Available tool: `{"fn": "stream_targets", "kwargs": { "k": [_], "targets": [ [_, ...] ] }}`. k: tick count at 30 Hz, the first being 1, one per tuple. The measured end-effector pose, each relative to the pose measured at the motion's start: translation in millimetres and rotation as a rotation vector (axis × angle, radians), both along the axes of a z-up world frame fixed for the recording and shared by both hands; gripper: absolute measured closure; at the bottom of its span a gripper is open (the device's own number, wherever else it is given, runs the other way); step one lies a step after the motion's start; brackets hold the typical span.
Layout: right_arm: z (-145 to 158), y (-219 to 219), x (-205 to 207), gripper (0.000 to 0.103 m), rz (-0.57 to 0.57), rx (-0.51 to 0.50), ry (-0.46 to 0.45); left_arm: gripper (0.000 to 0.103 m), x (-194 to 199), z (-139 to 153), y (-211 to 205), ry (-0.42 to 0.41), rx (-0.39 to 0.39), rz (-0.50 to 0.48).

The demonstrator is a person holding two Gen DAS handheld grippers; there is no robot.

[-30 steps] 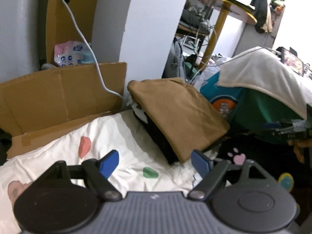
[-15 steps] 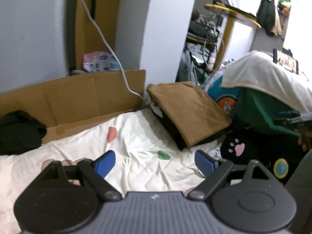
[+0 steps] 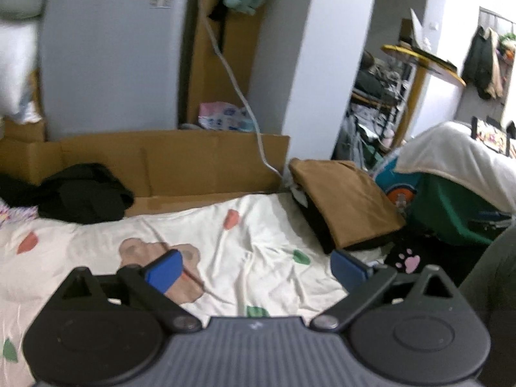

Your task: Fold clothes

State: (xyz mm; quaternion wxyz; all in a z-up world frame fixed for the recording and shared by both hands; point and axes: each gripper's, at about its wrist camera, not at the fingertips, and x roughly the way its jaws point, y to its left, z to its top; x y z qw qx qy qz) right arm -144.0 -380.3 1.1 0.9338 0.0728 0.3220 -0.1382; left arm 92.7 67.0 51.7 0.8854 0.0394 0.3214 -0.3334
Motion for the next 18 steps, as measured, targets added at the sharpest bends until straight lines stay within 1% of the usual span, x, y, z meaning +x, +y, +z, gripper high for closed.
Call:
{"fn": "stream_targets", "kwargs": {
  "k": [7, 10, 13, 16, 18],
  "targets": [
    [13, 14, -10, 0.0, 0.01, 0.023, -0.034, 0.001, -18, 10, 39, -0.011, -0.008, 0.118],
    [19, 24, -17, 0.0, 0.019, 0.028, -0.057, 0.001, -30, 13, 55, -0.011, -0.002, 0.14],
    [23, 30, -26, 0.0, 0.008, 0.057, -0.094, 0.0, -40, 18, 68, -0.027, -0.005, 0.154],
    [23, 37, -33, 0.0, -0.033, 0.032, -0.122, 0.0, -53, 26, 87, -0.044, -0.022, 0.174],
    [20, 46, -35, 0.0, -0.024, 0.025, -0.115, 0.0, -62, 29, 98, -0.057, -0.03, 0.191]
  ]
}}
